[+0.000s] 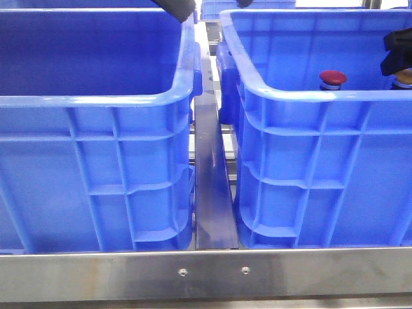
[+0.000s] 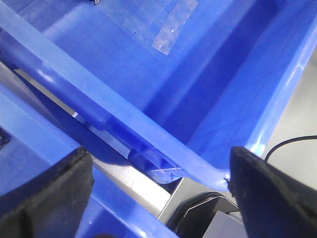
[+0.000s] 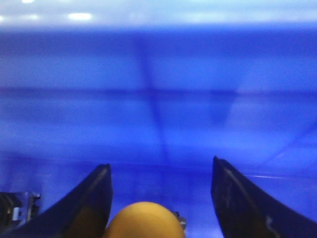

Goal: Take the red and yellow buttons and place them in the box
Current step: 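Place the yellow button beside the red one with the right gripper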

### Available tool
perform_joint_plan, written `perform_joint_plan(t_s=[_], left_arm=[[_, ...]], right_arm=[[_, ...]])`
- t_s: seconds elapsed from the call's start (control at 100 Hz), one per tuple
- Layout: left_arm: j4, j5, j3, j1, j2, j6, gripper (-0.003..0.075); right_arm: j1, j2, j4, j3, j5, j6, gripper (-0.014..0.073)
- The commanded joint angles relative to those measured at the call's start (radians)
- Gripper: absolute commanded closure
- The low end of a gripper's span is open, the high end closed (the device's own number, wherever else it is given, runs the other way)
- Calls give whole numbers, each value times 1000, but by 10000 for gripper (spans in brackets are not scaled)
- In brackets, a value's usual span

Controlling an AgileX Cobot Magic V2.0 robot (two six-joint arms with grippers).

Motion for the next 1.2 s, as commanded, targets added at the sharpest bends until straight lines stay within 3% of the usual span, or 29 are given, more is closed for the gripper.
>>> perform_joint_plan(t_s=[0.0, 0.3, 0.44, 0.56, 0.71, 0.83, 1.19], left_arm=[[-23, -55, -35, -7, -46, -1, 186], [-8, -113, -35, 3, -59, -1, 186], [27, -127, -35, 74, -68, -42, 232], [33, -127, -17, 166, -85, -44, 401], [33, -159, 46, 303, -108, -65, 740], [33, -190, 126, 392, -147, -83, 739], [45, -352, 402, 650, -416, -83, 739]], right_arm=[[-5, -52, 24, -31, 16, -13, 126], [-7, -191, 23, -3, 27, -13, 126], [-7, -299, 23, 58, 33, -13, 127], [-7, -408, 23, 136, 33, -13, 187], [-7, -522, 27, 236, 33, -5, 460], [-7, -598, 27, 302, 33, -5, 671], [-7, -811, 29, 481, 61, -5, 661]])
